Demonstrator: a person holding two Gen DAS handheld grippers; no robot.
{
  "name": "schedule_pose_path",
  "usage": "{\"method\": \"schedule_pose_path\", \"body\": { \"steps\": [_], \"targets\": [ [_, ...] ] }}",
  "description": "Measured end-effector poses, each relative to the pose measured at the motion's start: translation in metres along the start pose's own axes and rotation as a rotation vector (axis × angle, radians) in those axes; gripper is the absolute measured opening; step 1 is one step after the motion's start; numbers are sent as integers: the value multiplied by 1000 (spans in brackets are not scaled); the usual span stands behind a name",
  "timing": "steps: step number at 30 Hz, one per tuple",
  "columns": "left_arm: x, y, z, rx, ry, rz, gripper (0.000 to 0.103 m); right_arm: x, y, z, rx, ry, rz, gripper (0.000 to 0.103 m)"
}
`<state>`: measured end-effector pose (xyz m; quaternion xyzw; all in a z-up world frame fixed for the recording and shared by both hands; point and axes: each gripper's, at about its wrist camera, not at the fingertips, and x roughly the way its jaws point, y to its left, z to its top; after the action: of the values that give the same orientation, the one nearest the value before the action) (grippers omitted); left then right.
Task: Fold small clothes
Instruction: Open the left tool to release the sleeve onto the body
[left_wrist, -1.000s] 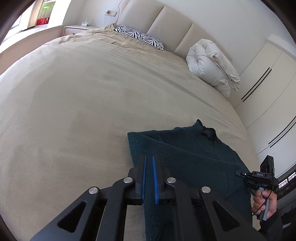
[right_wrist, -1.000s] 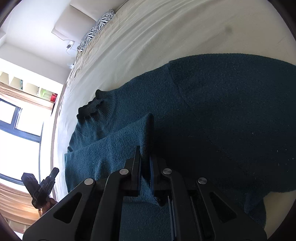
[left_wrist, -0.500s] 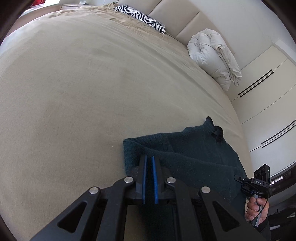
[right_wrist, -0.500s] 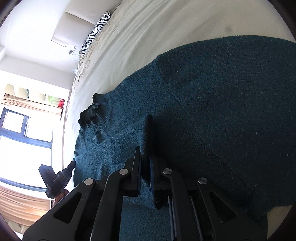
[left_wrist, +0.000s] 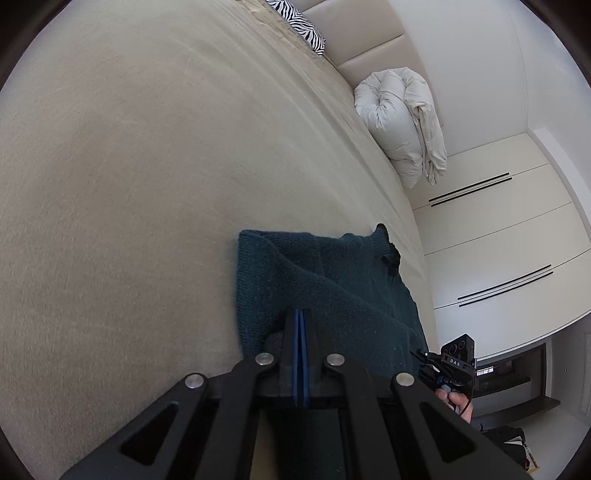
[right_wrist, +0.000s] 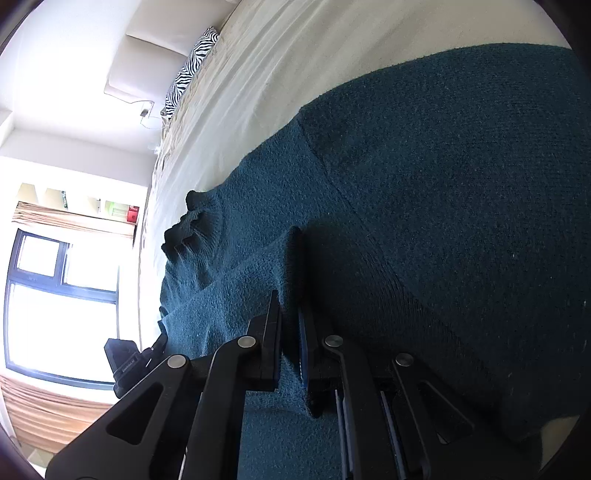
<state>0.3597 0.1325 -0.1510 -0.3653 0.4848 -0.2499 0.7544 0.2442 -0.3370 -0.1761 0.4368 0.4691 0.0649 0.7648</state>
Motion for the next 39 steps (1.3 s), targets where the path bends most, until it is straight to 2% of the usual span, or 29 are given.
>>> {"method": "schedule_pose_path", "body": {
  "steps": [8,17,19,20,21,22,24,26,29,31,34,35,36,37,39],
  "targets": [
    [-5,-18,-48,72,92,-11,2,-1,-1,-2,9,-7,-1,6],
    [-24,-15,-90,38,113,-41,4,-5,-2,-3,30,-9,-3,7],
    [-26,-17,-98,31,126,-68,23,-5,-3,-4,42,-12,7,7],
    [-29,-20,-101,32,119,-79,27,-6,-3,-4,45,-14,10,8],
    [-32,-23,-102,35,115,-90,38,-7,-3,-5,48,-16,11,8],
    [-33,-26,-101,34,111,-105,49,-8,-3,-5,46,-18,10,8],
    [-36,-30,-92,30,85,-121,59,-11,-1,-7,35,-25,2,9],
    [-35,-33,-74,26,45,-122,61,-15,2,-7,28,-37,1,11],
    [-32,-42,-43,16,2,-183,62,-23,3,-8,32,-52,17,13],
    [-23,-48,-23,36,3,-208,67,-27,3,-7,32,-57,19,13],
    [2,-29,1,-17,28,-182,68,-31,-1,-6,43,-64,27,13],
    [11,-19,4,-45,40,-162,65,-33,-3,-7,50,-68,34,13],
    [15,-11,5,-65,44,-164,51,-35,-5,-8,56,-70,41,13],
    [14,-7,4,-63,39,-170,47,-37,-7,-9,59,-70,50,13],
    [8,-5,-2,-63,35,-207,48,-43,-9,-12,56,-70,63,13]
  ]
}}
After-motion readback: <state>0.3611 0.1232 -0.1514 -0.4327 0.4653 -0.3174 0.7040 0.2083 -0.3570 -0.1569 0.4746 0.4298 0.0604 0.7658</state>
